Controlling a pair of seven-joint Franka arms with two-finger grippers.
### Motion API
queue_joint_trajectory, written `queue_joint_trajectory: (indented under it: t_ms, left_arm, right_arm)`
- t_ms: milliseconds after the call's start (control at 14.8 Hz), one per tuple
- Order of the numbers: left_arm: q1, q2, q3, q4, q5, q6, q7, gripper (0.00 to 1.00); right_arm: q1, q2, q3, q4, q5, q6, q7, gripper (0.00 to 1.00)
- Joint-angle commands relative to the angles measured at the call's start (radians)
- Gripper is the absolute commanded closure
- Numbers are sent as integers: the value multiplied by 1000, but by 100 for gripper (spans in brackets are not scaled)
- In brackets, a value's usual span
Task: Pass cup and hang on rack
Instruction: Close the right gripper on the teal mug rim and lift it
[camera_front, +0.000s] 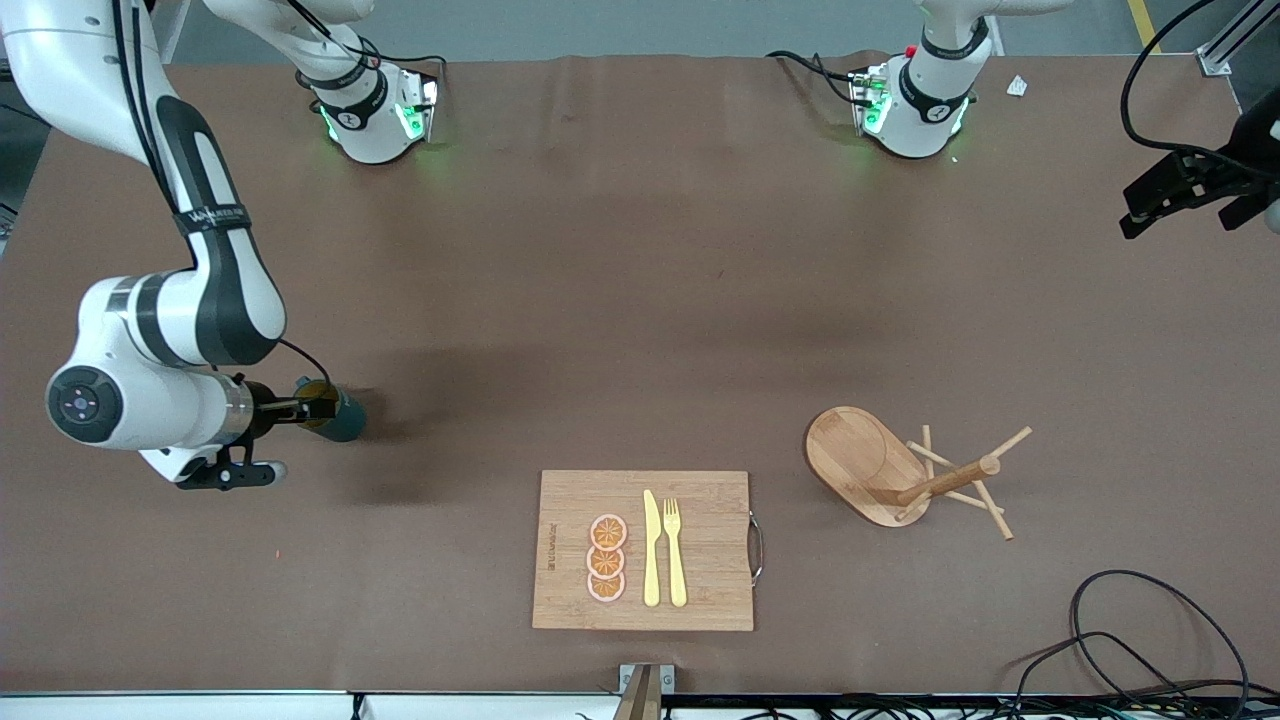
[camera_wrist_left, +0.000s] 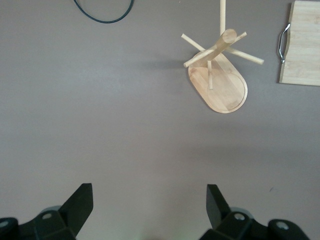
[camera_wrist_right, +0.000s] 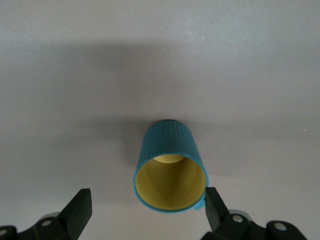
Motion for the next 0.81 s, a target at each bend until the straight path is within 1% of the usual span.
queue_joint_trajectory:
  t_ms: [0,68,203,338,405,473,541,608,743]
  left_arm:
    - [27,27,14,24,-22,-22,172,0]
    - [40,39,15,25,-28,-24,206,0]
    - [45,43,20,27,-57,-24,208,0]
    - [65,41,22,28,-58,-22,206,0]
    - [67,44,22,28,-58,-22,205,0]
    - [67,47,22,27,-58,-21,203,0]
    - [68,56,22,27,-58,-19,202,0]
    - [70,58,22,28,-58,-19,200,0]
    - [71,58,23,28,-57,-19,197,0]
  right_arm:
    - [5,-12,5,-76,8,72,60,0]
    - [5,-12,5,-85,18,89,60,0]
    - [10,-11,6,-118,39,130,60,0]
    - [16,-11,5,-162,53,180,60,4]
    - [16,-11,5,-177,53,190,60,9]
    - [16,-11,5,-187,53,194,60,16]
    - [16,-11,5,-188,53,189,60,25]
    - [17,-12,5,-187,53,183,60,38]
    - [17,-14,5,-185,53,183,60,67]
